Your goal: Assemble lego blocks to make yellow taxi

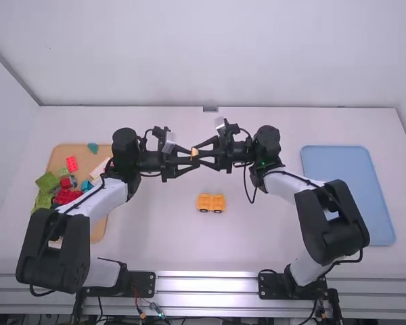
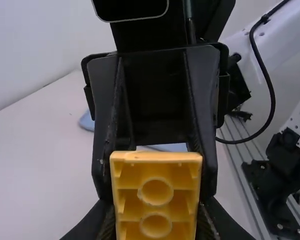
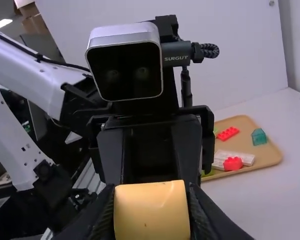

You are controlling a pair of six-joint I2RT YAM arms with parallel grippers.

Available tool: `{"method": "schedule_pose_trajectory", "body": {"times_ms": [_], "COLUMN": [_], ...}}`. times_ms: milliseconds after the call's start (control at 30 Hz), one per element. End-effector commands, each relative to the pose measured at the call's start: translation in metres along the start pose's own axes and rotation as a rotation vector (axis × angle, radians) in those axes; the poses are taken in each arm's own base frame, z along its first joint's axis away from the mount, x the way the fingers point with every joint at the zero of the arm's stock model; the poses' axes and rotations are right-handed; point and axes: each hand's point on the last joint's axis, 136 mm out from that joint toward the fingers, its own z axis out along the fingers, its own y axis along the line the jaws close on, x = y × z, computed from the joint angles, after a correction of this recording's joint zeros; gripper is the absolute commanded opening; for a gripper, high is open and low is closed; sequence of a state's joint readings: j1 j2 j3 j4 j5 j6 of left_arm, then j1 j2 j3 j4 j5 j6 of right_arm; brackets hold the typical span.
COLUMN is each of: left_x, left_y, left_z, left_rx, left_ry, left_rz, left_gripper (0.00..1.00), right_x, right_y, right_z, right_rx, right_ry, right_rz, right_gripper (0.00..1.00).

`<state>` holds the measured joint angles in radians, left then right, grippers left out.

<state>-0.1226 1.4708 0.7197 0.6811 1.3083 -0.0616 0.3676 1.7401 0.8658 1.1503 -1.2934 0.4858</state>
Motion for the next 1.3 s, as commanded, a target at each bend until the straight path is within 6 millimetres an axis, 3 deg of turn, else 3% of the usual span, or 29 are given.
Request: {"method": "schedule_pose_trajectory", "body": {"times_ms": [0, 100, 133, 167, 200, 267, 433, 567, 667, 800, 967, 1100, 1267], "left_x": [0.0, 0.0, 0.0, 0.0, 0.0, 0.0, 0.003, 0.019, 0.03, 0.035, 0.037, 0.03, 0.02], "left_y": [-0.003, -0.003, -0.002, -0.003, -0.003, -0.002, 0.013, 0.043, 0.057, 0.073, 0.092, 0.106, 0.113], "left_z": [0.003, 0.003, 0.002, 0.003, 0.003, 0.003, 0.002, -0.007, -0.012, -0.019, -0.029, -0.038, -0.041], "left_rx": [0.016, 0.016, 0.016, 0.016, 0.016, 0.016, -0.077, -0.251, -0.337, -0.446, -0.571, -0.657, -0.694], "left_ry": [-0.001, -0.001, -0.001, -0.001, -0.001, -0.001, 0.004, 0.036, 0.066, 0.083, 0.093, 0.086, 0.092], "left_rz": [0.036, 0.035, 0.035, 0.035, 0.035, 0.035, 0.006, -0.097, -0.128, -0.142, -0.142, -0.12, -0.124], "left_gripper": [0.02, 0.04, 0.13, 0.16, 0.4, 0.99, 0.99, 0.99, 0.99, 0.99, 0.99, 0.99, 0.99], "right_x": [-0.005, -0.006, -0.007, -0.007, -0.007, -0.01, -0.023, -0.027, -0.013, 0.018, 0.052, 0.101, 0.15], "right_y": [0.0, 0.0, -0.001, -0.002, -0.003, -0.004, -0.031, -0.077, -0.114, -0.137, -0.13, -0.094, -0.059], "right_z": [0.006, 0.006, 0.006, 0.005, 0.005, 0.004, -0.017, -0.059, -0.095, -0.13, -0.16, -0.176, -0.182], "right_rx": [0.002, 0.005, 0.011, 0.014, 0.021, 0.026, 0.151, 0.358, 0.552, 0.833, 1.132, 1.351, 1.499], "right_ry": [-0.007, -0.01, -0.012, -0.013, -0.017, -0.023, -0.074, -0.095, -0.046, 0.144, 0.456, 0.709, 0.844], "right_rz": [-0.005, -0.018, -0.026, -0.026, -0.03, -0.044, -0.034, 0.031, 0.117, 0.233, 0.341, 0.551, 0.748], "right_gripper": [0.27, 0.23, 0.22, 0.21, 0.2, 0.17, 0.11, 0.09, 0.07, 0.01, 0.0, 0.0, 0.0]}}
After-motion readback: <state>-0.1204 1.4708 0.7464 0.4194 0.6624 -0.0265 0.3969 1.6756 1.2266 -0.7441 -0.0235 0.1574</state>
